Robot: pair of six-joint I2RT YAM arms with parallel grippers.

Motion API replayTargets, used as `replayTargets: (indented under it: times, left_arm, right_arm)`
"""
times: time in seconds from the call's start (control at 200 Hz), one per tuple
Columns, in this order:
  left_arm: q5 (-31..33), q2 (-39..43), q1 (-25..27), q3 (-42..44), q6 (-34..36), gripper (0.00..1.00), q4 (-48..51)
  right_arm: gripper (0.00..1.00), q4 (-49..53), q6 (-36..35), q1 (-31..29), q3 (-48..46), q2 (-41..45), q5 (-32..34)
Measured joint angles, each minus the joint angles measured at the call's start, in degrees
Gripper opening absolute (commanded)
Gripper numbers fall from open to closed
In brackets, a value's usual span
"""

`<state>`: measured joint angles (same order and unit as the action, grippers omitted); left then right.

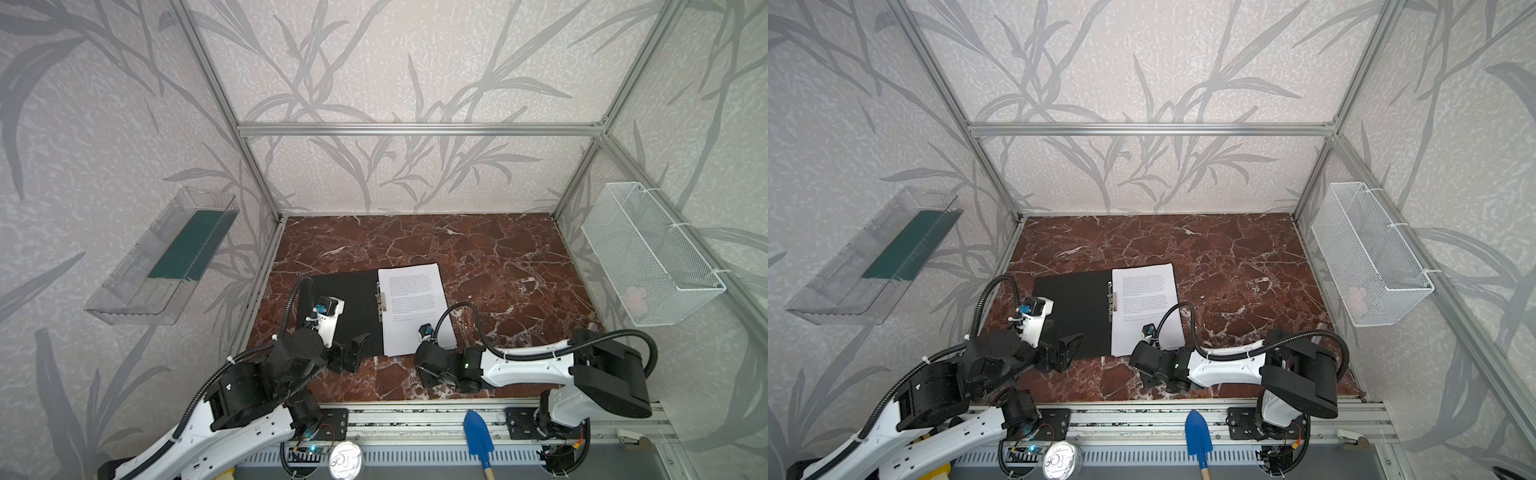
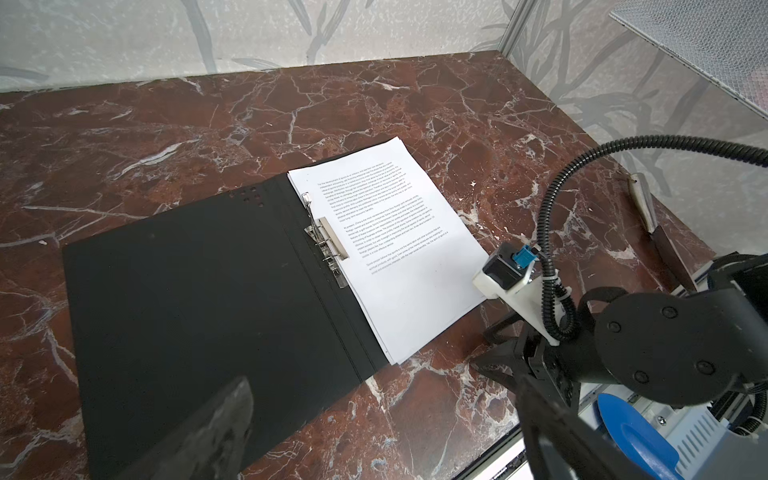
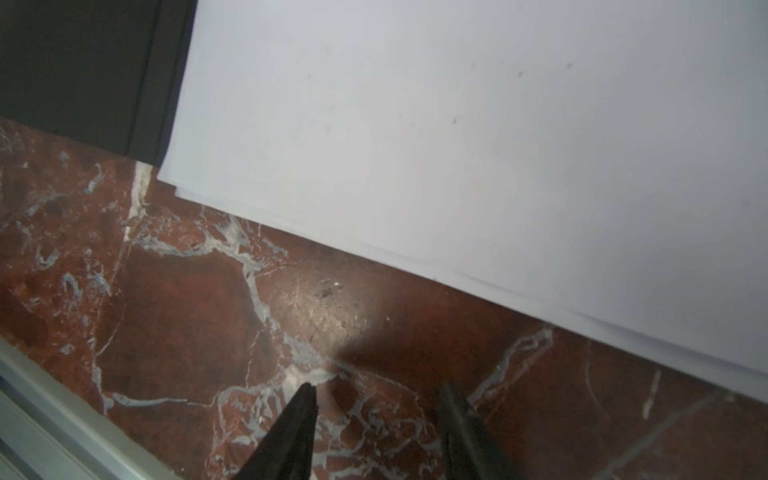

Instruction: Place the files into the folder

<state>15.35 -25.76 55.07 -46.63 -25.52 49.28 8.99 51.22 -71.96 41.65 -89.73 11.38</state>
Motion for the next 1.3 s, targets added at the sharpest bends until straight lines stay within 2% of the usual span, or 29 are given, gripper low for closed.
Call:
replayTargets:
  times: [0.65, 1.3]
  left_arm:
    - [-0.02, 0.0, 0.0, 0.0, 0.0, 0.99, 0.0]
    - [-0.02, 1.73, 0.0, 0.24, 0.0, 0.99, 0.0]
  right_arm:
    - [0.51, 4.83, 3.8, -0.15, 6.21, -4.87, 3.32]
    - [0.52, 5.44, 4.04, 1.2, 7.45, -5.92, 3.65]
